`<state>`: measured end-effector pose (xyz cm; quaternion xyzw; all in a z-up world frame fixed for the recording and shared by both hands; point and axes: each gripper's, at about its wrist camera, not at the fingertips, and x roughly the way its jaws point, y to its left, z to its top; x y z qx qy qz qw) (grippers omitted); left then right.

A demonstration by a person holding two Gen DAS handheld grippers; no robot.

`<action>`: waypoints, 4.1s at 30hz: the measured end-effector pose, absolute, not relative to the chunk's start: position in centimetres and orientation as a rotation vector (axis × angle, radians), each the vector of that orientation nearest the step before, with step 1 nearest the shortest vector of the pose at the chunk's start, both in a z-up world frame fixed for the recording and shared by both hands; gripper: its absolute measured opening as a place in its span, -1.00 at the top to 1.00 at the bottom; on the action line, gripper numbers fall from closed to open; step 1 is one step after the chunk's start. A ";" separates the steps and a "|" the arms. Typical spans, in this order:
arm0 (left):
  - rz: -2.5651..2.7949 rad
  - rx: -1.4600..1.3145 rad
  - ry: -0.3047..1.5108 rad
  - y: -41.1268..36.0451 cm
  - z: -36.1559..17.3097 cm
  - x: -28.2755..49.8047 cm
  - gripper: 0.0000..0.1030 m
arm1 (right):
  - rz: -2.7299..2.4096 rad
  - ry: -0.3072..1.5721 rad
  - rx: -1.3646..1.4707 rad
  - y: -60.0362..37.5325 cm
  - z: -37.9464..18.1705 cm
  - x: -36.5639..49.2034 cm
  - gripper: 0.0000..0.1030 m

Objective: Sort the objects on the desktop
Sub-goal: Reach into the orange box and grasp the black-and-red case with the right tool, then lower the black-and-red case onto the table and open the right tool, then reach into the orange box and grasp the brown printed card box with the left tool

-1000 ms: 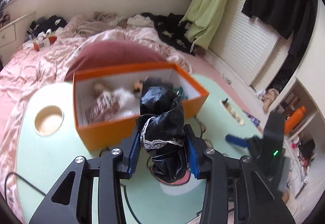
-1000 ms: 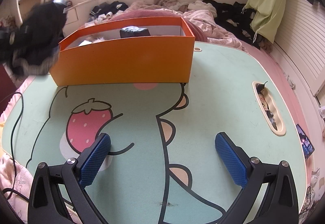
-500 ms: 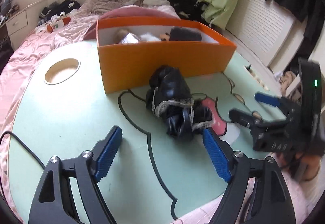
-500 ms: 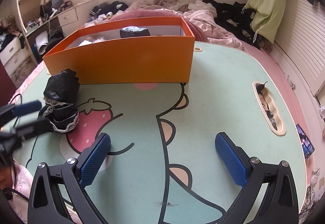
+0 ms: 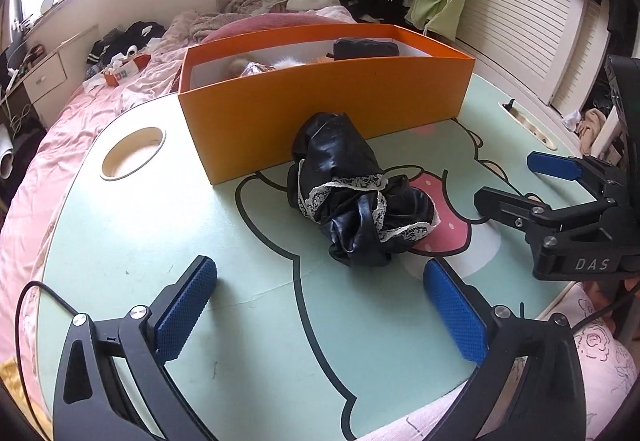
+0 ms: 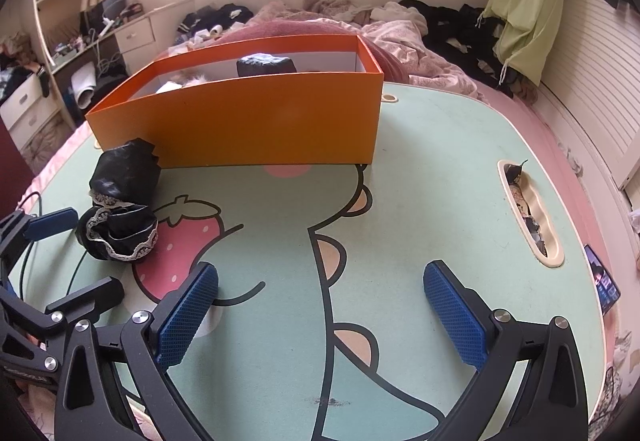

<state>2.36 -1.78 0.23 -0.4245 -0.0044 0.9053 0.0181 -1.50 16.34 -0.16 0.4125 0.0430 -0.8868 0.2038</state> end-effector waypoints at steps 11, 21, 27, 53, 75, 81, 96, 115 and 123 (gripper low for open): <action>2.809 -1.302 -0.018 -2.3 -0.4 2.9 -1.00 | -2.402 0.019 0.899 14.4 8.8 -4.9 -0.81; 2.809 -1.302 -0.017 -2.2 -0.3 2.9 -1.00 | -2.287 0.239 1.070 6.9 6.9 -14.5 -0.56; 2.810 -1.302 -0.017 -2.2 -0.3 2.9 -1.00 | -2.246 0.217 1.200 6.5 3.4 -15.2 0.47; 2.811 -1.300 -0.016 -2.3 -0.4 3.0 -0.99 | -2.274 0.058 1.121 14.1 1.2 -3.6 0.46; 2.811 -1.300 -0.013 -2.4 -0.5 3.1 -1.00 | -2.390 0.198 1.082 15.9 -0.5 -0.2 -1.00; 2.811 -1.299 -0.013 -2.3 -0.4 3.1 -1.00 | -2.388 0.197 1.074 15.9 -0.5 0.1 -1.00; 2.843 -1.123 -0.129 -4.9 7.8 1.2 -0.97 | -2.372 0.192 1.062 16.1 -0.6 0.1 -1.00; 2.710 -1.877 -0.008 -5.8 3.3 -13.7 0.14 | -2.373 0.195 1.062 16.0 -0.5 0.3 -1.00; 2.750 -1.761 -0.059 -8.0 5.2 -13.2 0.62 | -2.374 0.193 1.061 16.0 -0.5 0.3 -1.00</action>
